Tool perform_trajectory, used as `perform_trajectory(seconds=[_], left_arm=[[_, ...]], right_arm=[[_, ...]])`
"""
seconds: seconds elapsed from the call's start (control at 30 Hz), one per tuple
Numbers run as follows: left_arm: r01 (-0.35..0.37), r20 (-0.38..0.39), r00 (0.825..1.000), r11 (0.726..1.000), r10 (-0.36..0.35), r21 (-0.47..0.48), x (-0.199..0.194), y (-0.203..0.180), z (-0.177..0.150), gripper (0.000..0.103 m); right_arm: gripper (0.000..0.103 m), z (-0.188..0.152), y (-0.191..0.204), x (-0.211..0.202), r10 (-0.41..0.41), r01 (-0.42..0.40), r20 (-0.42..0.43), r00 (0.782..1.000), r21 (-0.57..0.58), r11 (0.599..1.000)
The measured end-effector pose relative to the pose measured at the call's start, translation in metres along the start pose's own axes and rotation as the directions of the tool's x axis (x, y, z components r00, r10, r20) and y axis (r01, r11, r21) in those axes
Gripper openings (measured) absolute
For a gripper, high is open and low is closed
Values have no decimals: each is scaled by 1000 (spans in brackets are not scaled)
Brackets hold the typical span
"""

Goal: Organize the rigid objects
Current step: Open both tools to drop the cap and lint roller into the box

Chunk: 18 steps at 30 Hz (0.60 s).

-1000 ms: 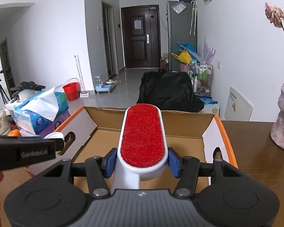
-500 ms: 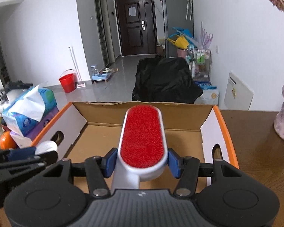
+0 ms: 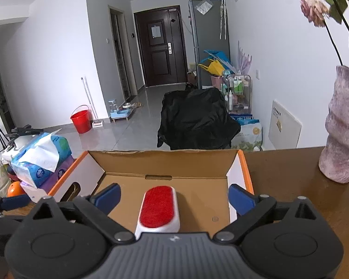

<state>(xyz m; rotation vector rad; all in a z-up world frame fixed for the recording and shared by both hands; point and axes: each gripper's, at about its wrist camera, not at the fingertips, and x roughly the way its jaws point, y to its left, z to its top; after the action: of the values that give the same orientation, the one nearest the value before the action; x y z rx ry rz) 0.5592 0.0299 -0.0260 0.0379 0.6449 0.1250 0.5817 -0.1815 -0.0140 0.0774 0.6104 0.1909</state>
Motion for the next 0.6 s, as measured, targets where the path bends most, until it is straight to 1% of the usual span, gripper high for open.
perform_trajectory(seconds=[0.07,0.13,0.27,0.4,0.6], left_arm=[[0,1,1000,1000,0,-3,-2,2,0,103],[2,6,1000,1000,-2,-9,-4,4,-1,103],[1,8,1000,1000,0,-24,-9,7,-2,103],[13,10,1000,999,-13,-41,-15,9,-5,103],[31,64,998,998,-28,-49,-28,10,-16,103]], right_arm=[[101,-2,-1,0,3,-3,-5,1000,-5,1000],[101,-4,0,-1,7,-7,-2,1000,-11,1000],[101,-9,2,-7,-6,6,25,1000,-12,1000],[101,-13,2,-16,-8,9,54,999,-19,1000],[101,-21,5,-31,-5,8,89,996,-26,1000]])
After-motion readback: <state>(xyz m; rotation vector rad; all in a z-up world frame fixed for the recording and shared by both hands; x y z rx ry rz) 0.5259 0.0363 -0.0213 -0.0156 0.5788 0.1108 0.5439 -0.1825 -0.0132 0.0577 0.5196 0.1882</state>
